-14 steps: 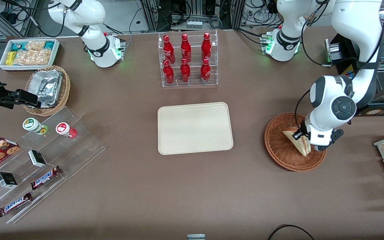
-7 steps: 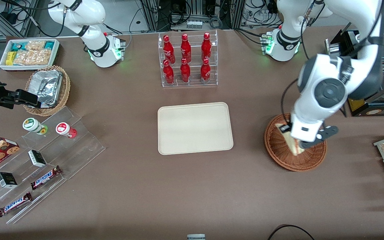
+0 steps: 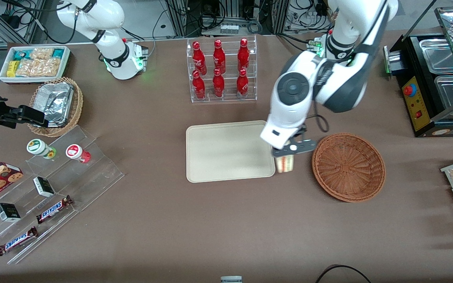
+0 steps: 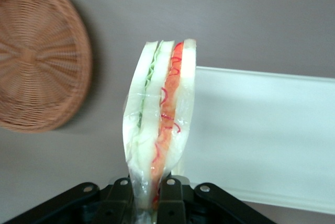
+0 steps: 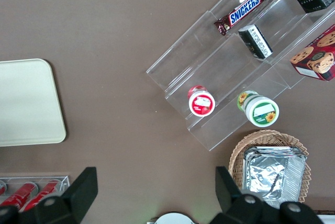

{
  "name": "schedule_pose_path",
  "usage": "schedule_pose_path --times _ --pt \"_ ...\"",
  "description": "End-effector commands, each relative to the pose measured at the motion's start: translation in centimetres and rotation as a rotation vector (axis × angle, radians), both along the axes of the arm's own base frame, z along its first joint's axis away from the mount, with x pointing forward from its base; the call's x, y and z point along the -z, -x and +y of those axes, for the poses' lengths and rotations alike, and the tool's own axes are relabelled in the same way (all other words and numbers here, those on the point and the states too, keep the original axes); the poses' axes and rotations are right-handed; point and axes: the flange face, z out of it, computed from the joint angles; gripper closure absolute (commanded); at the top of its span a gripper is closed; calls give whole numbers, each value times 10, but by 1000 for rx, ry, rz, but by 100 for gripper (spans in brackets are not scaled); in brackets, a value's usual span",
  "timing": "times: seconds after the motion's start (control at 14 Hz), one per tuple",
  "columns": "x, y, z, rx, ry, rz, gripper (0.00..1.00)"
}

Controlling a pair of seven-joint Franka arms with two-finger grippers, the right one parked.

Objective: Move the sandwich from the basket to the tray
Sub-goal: 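Lift the sandwich and carry it over the cream tray, then lower the sandwich onto the tray and open the left gripper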

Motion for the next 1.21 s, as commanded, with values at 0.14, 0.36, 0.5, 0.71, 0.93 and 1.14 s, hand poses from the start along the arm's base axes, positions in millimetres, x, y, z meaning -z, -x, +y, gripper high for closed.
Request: schedule_pose_path --times 0.14,0.36,0.5,0.71,0.93,1.14 --pt "57 11 -85 51 2 18 100" --pt "94 19 -113 29 28 -17 100" --pt "108 32 -126 40 17 -8 100" --pt "133 50 -141 45 2 27 100" --pt "153 68 -154 36 -10 56 100" --pt "160 80 -162 44 -3 51 100"
